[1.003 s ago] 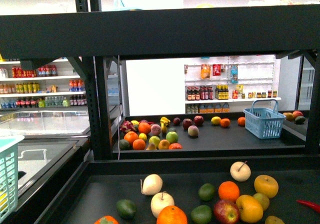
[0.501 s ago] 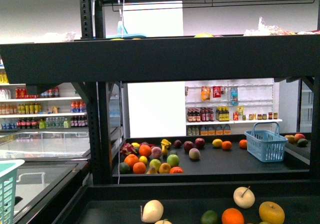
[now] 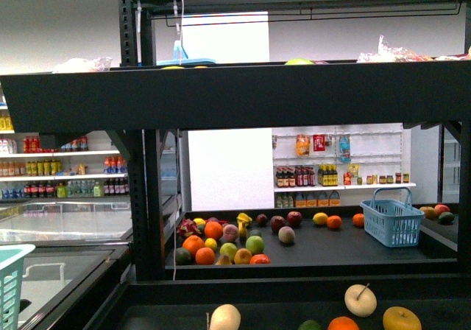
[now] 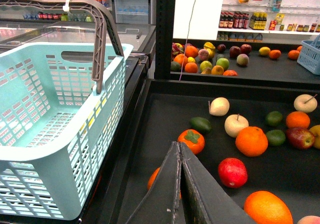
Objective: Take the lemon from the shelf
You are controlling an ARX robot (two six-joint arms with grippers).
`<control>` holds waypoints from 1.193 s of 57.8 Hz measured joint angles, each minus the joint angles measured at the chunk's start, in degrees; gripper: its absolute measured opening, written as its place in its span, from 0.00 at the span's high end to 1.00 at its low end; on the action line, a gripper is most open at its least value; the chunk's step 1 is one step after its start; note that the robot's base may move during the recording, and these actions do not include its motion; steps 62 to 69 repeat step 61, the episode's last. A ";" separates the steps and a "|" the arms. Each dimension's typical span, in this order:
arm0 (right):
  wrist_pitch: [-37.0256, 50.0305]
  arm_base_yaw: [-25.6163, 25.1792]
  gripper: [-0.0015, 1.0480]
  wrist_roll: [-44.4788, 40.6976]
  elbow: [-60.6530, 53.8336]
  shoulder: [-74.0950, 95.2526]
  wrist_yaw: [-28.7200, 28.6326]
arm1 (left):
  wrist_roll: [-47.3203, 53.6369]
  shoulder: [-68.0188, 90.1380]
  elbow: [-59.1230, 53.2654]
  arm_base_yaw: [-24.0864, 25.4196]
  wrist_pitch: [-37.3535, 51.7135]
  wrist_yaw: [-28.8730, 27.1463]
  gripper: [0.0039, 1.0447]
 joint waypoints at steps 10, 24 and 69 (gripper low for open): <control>0.00 0.00 0.02 0.00 0.00 0.00 0.00 | 0.02 -0.26 0.00 0.00 0.02 0.02 0.98; 0.00 0.00 0.02 0.00 0.00 0.00 -0.02 | 0.02 -0.28 0.00 0.00 0.02 0.02 0.56; 0.00 0.00 0.02 0.00 0.00 0.00 0.00 | 0.09 -0.28 0.00 0.00 0.02 0.02 0.07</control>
